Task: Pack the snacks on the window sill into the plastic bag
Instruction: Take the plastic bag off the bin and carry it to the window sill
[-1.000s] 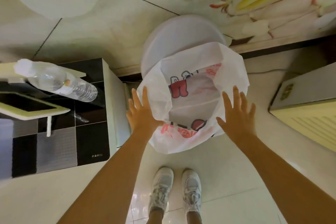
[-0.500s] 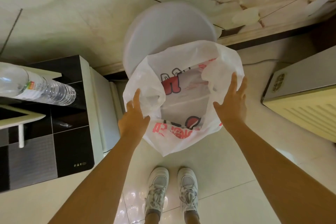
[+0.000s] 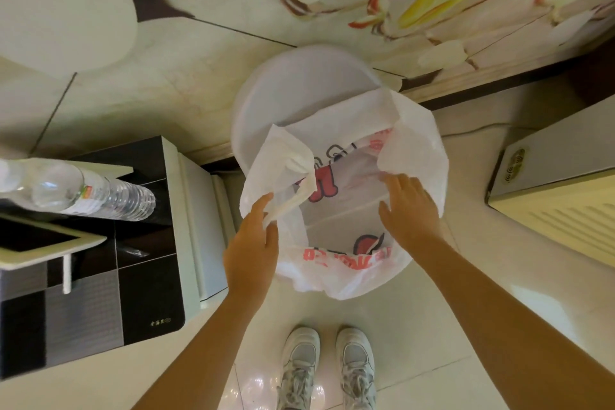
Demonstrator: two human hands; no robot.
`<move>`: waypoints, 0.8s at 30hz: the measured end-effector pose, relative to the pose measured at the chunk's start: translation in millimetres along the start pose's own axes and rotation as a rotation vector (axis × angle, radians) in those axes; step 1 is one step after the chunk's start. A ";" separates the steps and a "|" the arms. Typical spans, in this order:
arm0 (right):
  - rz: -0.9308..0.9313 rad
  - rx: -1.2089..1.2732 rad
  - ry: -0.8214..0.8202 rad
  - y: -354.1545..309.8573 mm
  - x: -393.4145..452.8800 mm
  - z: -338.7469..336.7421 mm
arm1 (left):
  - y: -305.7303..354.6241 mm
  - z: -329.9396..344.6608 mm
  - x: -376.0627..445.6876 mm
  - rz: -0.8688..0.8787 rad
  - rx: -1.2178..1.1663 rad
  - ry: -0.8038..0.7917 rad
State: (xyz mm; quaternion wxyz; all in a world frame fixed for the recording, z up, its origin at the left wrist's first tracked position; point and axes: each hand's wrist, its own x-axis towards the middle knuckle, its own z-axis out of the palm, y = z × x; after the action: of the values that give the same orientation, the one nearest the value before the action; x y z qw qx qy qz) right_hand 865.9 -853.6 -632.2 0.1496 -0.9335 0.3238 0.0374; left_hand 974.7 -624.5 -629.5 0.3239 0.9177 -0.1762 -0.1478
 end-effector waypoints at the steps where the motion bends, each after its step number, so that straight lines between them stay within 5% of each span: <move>1: 0.000 -0.055 -0.115 1.4 1.3 11.4 | -1.0 2.0 -0.7 0.023 0.021 0.010; 5: 0.216 -0.084 -0.278 10.0 11.5 44.1 | -12.2 18.3 5.3 0.258 0.370 0.067; 8: 0.293 -0.076 -0.272 11.5 19.5 50.0 | -7.3 31.9 11.5 0.408 0.486 -0.065; 12: 0.357 -0.077 -0.354 16.7 23.9 48.6 | 8.8 45.1 14.0 0.263 0.584 -0.327; 19: 0.416 0.792 -0.335 5.1 15.1 7.6 | 27.0 24.1 18.0 -0.103 -0.036 -0.475; 24: 0.211 0.942 -0.391 -16.0 3.3 -61.2 | 67.0 -24.8 20.8 -0.238 -0.397 -0.525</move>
State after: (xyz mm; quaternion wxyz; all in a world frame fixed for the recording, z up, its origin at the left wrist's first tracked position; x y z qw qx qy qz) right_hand 876.7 -862.1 -570.3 0.6064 -0.7030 0.3638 0.0761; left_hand 987.6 -668.5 -571.0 0.4202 0.7816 -0.1129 -0.4469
